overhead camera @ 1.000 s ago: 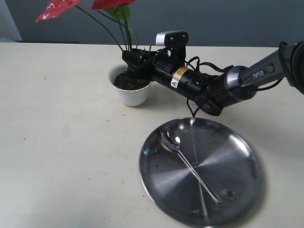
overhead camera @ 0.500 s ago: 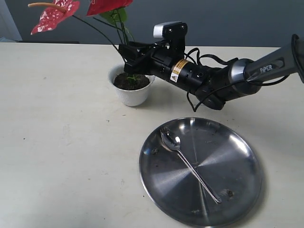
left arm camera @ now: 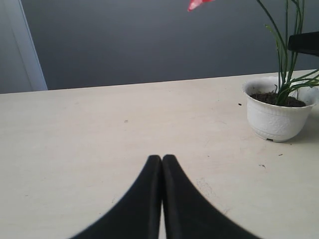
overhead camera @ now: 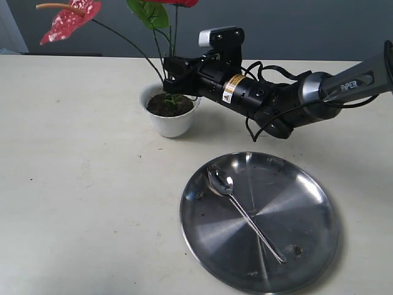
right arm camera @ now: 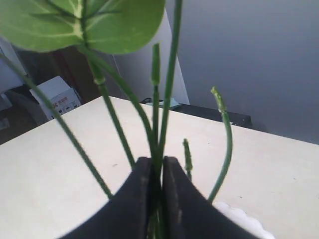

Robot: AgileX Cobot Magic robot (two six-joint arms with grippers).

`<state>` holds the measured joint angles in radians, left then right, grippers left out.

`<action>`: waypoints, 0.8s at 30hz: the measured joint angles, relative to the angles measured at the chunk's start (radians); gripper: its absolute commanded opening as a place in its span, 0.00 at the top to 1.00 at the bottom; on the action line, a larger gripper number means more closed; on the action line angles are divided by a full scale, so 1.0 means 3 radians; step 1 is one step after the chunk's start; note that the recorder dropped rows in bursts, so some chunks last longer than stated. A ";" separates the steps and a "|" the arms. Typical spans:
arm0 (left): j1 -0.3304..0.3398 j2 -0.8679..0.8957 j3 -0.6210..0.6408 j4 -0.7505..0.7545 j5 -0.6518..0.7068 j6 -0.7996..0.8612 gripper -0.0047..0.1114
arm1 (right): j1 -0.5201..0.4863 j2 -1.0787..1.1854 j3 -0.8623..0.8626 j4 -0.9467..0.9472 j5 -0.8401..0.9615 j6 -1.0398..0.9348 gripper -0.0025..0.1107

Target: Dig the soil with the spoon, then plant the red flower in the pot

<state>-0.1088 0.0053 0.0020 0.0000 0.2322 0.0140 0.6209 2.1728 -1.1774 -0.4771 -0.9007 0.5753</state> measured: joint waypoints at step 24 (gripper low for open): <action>0.0000 0.0000 0.0000 0.0000 0.0000 0.0000 0.96 | -0.0006 -0.0008 0.0000 0.0013 0.0311 -0.0120 0.64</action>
<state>-0.1088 0.0053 0.0020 0.0000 0.2322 0.0140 0.6191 2.1704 -1.1774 -0.4732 -0.8073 0.5393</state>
